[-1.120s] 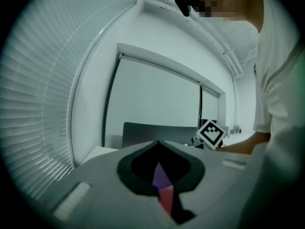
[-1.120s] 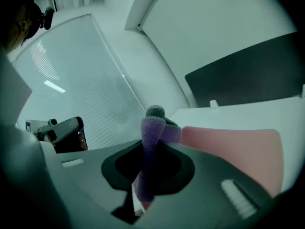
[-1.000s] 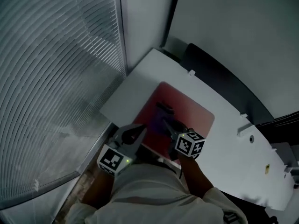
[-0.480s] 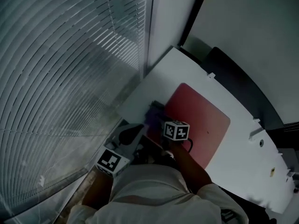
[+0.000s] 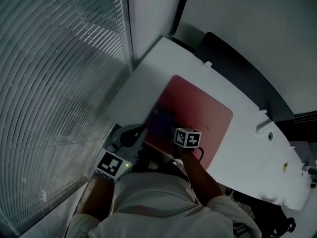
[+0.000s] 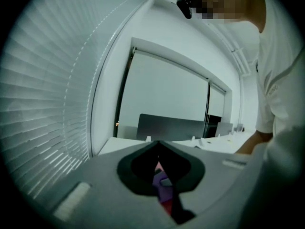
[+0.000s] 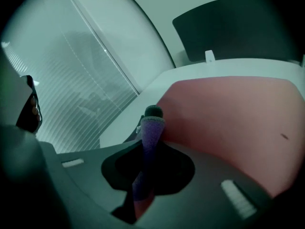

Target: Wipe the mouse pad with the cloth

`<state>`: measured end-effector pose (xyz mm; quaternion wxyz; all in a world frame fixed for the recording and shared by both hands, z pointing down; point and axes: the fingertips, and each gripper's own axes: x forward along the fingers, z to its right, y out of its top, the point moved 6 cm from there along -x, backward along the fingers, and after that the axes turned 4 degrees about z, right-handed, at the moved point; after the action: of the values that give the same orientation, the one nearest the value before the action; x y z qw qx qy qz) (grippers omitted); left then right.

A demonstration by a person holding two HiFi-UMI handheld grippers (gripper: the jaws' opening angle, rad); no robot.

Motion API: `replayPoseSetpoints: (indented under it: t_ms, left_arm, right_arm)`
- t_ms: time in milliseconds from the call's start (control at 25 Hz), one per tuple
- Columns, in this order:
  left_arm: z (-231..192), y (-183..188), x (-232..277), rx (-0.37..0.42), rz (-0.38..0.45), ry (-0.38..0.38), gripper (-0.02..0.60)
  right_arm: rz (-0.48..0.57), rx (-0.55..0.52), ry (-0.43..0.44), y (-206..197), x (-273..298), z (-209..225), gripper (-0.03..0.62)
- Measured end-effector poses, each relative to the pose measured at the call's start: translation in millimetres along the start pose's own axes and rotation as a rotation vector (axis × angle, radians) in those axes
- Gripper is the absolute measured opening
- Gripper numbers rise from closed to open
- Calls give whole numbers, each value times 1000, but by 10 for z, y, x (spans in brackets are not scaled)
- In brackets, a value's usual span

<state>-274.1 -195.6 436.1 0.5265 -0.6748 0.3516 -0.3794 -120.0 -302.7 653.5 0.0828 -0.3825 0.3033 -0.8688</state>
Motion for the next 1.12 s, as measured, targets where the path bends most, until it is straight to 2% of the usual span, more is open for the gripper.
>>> replayPoseSetpoints:
  t_ms: [160,400,560,720,920,1120]
  left_arm:
    - [405,-158,302,24,-18,-27,3]
    - [1311,-135,614,42,-15,-75,3]
    - [1759,-297,777,62,-20,-96,3]
    - [2099,-388,911,61,-2,-119,3]
    - [2477,-271,1010,75,5,-133,3]
    - [2587,-300,1004,72,7,-118,3]
  right_arm:
    - [16,24,-27,-124,-386,522,46]
    - [45,53,-68,-308,-1283,1142,46]
    - [56,68,-109,-554,-1768,1636,46]
    - [76,93,-168,-763,-2227,2072,46]
    - [112,137,-232,-919,-2851,2439,48]
    - [147,142,-311,-978,-3241,2636,47]
